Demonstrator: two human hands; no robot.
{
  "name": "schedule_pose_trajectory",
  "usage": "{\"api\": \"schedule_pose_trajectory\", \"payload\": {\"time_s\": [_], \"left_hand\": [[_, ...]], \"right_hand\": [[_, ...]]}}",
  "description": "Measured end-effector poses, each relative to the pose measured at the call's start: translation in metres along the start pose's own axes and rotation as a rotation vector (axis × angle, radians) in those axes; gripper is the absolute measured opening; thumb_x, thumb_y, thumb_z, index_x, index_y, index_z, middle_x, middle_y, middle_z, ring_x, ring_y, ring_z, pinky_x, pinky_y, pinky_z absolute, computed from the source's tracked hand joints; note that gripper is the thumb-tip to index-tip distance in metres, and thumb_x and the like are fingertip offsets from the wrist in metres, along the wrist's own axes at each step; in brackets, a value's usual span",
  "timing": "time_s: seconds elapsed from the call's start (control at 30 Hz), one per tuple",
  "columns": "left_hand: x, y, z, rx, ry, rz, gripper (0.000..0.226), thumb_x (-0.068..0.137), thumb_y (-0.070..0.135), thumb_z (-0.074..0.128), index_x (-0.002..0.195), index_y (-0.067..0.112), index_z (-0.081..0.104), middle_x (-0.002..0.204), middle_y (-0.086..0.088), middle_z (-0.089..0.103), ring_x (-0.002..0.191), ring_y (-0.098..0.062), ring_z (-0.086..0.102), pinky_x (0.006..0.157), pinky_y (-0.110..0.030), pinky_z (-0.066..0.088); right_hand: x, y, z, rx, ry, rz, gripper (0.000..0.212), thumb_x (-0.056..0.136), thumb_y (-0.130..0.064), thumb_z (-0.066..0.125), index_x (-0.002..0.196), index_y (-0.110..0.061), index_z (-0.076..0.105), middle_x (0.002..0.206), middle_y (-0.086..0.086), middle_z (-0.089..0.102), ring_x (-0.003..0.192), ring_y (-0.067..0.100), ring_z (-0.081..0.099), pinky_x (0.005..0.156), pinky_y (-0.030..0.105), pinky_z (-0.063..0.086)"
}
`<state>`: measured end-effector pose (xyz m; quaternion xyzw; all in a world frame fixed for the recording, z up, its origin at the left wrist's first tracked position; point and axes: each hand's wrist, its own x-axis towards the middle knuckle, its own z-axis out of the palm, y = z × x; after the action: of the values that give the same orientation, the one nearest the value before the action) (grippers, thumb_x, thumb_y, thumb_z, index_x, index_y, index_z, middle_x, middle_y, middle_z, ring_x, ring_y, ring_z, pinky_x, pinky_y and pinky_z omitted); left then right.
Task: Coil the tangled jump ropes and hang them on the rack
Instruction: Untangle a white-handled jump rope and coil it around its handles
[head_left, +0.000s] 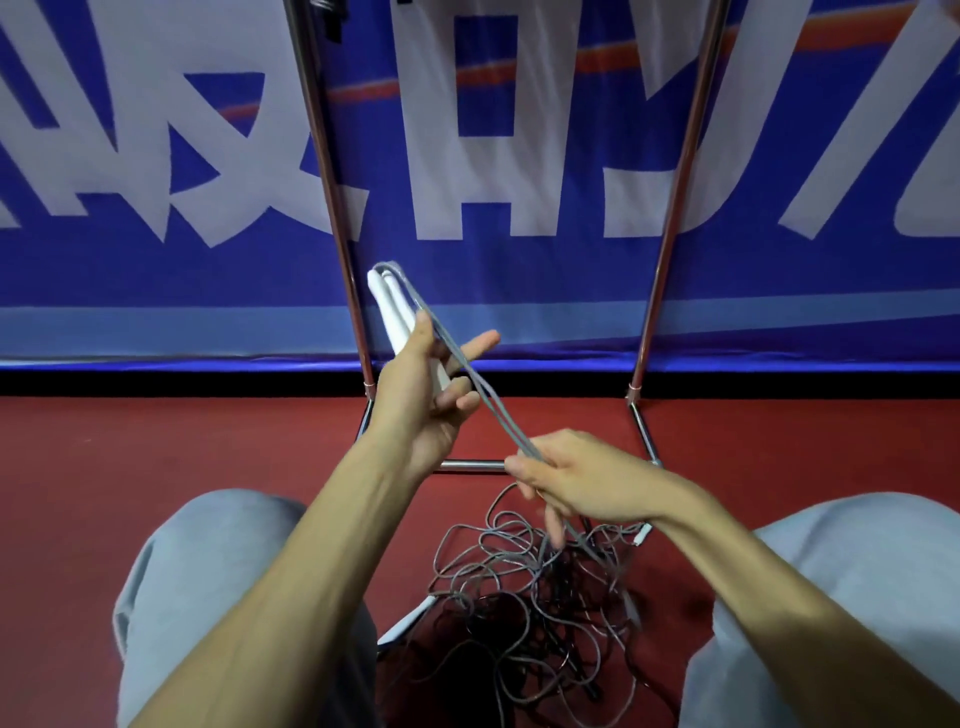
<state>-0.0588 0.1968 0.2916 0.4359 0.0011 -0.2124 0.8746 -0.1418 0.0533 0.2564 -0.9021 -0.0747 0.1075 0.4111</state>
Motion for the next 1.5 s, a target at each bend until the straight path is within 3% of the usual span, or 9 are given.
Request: {"api": "schedule_pose_trajectory", "payload": {"time_s": [0.13, 0.37, 0.53, 0.7, 0.87, 1.1, 1.3, 1.4, 1.5], "left_hand": [[0.006, 0.001, -0.004, 0.075, 0.126, 0.109, 0.035, 0.098, 0.045, 0.049, 0.075, 0.02, 0.042, 0.055, -0.001, 0.047, 0.036, -0.008, 0.019, 0.036, -0.016, 0.023], [0.016, -0.003, -0.013, 0.651, 0.291, 0.293, 0.043, 0.092, 0.052, 0.054, 0.075, 0.015, 0.042, 0.057, -0.004, 0.038, 0.042, -0.016, 0.031, 0.04, -0.021, 0.029], [0.018, -0.015, -0.017, 1.33, 0.125, 0.282, 0.058, 0.087, 0.061, 0.052, 0.116, 0.016, 0.029, 0.077, -0.004, 0.056, 0.065, -0.025, 0.052, 0.064, -0.037, 0.042], [0.014, -0.033, -0.016, 1.817, -0.157, 0.271, 0.053, 0.092, 0.066, 0.031, 0.091, 0.016, 0.05, 0.085, -0.01, 0.063, 0.08, -0.033, 0.056, 0.071, -0.04, 0.043], [-0.001, -0.04, 0.0, 1.802, -0.432, 0.27, 0.081, 0.082, 0.074, 0.007, 0.066, 0.004, 0.045, 0.058, -0.006, 0.046, 0.057, -0.023, 0.043, 0.059, -0.034, 0.035], [-0.02, -0.04, 0.005, 1.433, -0.73, 0.41, 0.075, 0.089, 0.068, 0.024, 0.081, 0.003, 0.061, 0.063, -0.005, 0.042, 0.059, -0.009, 0.034, 0.056, -0.027, 0.027], [-0.024, -0.032, 0.006, 1.088, -0.525, 0.434, 0.023, 0.085, 0.029, 0.037, 0.073, 0.03, 0.057, 0.05, 0.011, 0.05, 0.043, -0.002, 0.039, 0.045, -0.019, 0.032], [-0.02, -0.027, 0.005, 0.946, -0.346, 0.434, 0.047, 0.077, 0.021, 0.034, 0.118, 0.024, 0.055, 0.05, 0.006, 0.05, 0.044, -0.009, 0.043, 0.041, -0.018, 0.031], [-0.01, -0.018, 0.004, 0.813, -0.209, 0.466, 0.051, 0.071, 0.018, 0.03, 0.113, 0.023, 0.058, 0.051, -0.006, 0.046, 0.043, -0.016, 0.035, 0.041, -0.019, 0.026]], "right_hand": [[-0.004, -0.002, 0.0, 0.054, -0.117, 0.049, 0.029, 0.102, -0.028, 0.042, 0.079, -0.012, 0.049, 0.044, -0.003, 0.045, 0.041, 0.015, 0.053, 0.067, 0.043, 0.058], [-0.023, -0.009, -0.017, -0.215, -0.169, 0.076, 0.025, 0.099, -0.035, 0.047, 0.08, -0.02, 0.055, 0.055, 0.004, 0.065, 0.046, 0.003, 0.056, 0.054, 0.017, 0.042], [-0.036, -0.007, -0.034, -0.114, 0.093, -0.049, 0.023, 0.097, -0.026, 0.052, 0.077, -0.022, 0.062, 0.048, 0.002, 0.06, 0.045, 0.008, 0.058, 0.053, 0.018, 0.043], [-0.033, 0.002, -0.048, -0.214, 0.551, -0.132, 0.011, 0.082, -0.032, 0.071, 0.079, -0.023, 0.076, 0.053, -0.021, 0.058, 0.056, -0.006, 0.055, 0.062, 0.016, 0.037], [-0.034, 0.016, -0.063, -0.248, 0.913, 0.125, 0.06, 0.053, -0.07, 0.074, 0.047, -0.013, 0.058, 0.043, 0.006, 0.045, 0.05, 0.02, 0.038, 0.056, 0.037, 0.041], [-0.024, 0.019, -0.065, -0.078, 0.894, 0.235, 0.075, 0.047, -0.068, 0.078, 0.045, -0.003, 0.041, 0.048, 0.009, 0.03, 0.053, 0.017, 0.027, 0.05, 0.039, 0.032], [-0.018, 0.033, -0.068, -0.012, 0.777, 0.24, 0.016, 0.074, -0.002, 0.065, 0.059, 0.002, 0.062, 0.056, 0.023, 0.057, 0.048, 0.015, 0.05, 0.046, 0.027, 0.036], [-0.02, 0.021, -0.055, 0.14, 0.684, 0.181, 0.03, 0.08, -0.017, 0.072, 0.055, -0.007, 0.059, 0.05, 0.016, 0.053, 0.034, 0.013, 0.052, 0.046, 0.025, 0.045], [-0.027, 0.002, -0.041, -0.043, 0.551, 0.049, 0.034, 0.086, -0.037, 0.067, 0.063, -0.012, 0.063, 0.051, 0.012, 0.056, 0.037, 0.017, 0.059, 0.04, 0.023, 0.045]]}}
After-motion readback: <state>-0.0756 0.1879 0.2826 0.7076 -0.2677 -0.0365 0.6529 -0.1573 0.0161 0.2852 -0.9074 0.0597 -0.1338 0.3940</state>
